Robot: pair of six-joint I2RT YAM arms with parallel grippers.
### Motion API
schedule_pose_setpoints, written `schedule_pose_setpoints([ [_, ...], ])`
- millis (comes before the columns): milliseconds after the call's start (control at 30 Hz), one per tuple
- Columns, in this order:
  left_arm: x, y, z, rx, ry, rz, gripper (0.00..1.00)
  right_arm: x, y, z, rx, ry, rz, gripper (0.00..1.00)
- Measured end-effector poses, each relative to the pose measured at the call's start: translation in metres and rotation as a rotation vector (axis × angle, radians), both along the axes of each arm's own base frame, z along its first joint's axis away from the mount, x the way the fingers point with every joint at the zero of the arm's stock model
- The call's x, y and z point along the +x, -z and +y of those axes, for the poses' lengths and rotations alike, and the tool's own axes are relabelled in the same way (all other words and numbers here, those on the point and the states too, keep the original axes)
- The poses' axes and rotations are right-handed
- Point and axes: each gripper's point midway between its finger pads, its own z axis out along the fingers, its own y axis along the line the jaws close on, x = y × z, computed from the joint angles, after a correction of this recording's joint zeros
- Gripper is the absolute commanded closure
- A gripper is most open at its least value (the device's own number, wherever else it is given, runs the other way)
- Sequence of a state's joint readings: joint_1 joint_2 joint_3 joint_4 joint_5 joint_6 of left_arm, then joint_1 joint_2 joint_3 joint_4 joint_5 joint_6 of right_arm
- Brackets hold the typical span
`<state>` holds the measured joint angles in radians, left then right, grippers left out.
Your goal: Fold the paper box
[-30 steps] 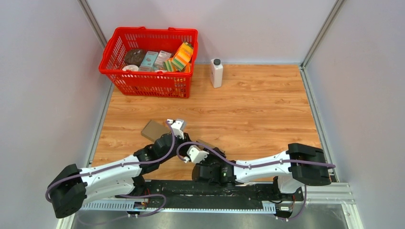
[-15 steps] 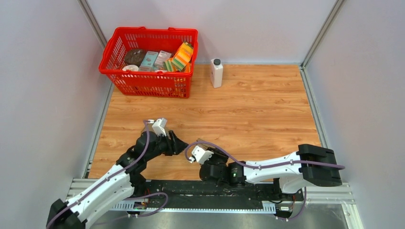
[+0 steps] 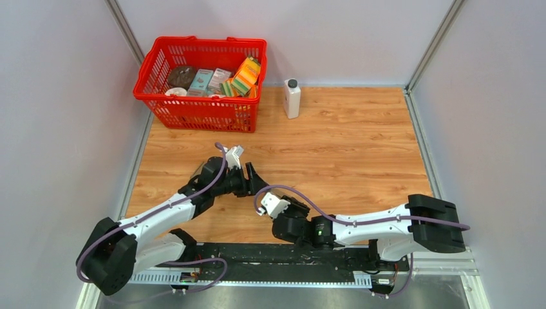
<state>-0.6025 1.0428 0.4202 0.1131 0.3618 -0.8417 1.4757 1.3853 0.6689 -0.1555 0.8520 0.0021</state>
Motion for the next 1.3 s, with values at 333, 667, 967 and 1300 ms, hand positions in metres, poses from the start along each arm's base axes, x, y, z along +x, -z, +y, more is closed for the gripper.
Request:
schedule_pose_setpoints([
  [333,0.01,0.012,-0.001,0.018,-0.013,0.025,0.52,-0.001,-0.001,0.001,0.015,-0.009,0.015,0.66],
  [667,0.006,0.023,-0.006,-0.038,0.012,0.013,0.78,0.001,0.0,0.0,0.026,-0.003,0.024,0.55],
  [967,0.008,0.024,-0.01,-0.073,0.019,-0.016,0.81,-0.006,0.001,-0.007,0.156,0.12,0.27,0.17],
  [1300,0.008,0.023,-0.011,-0.078,0.019,-0.015,0.82,0.002,-0.041,-0.053,0.905,0.566,0.776,0.32],
])
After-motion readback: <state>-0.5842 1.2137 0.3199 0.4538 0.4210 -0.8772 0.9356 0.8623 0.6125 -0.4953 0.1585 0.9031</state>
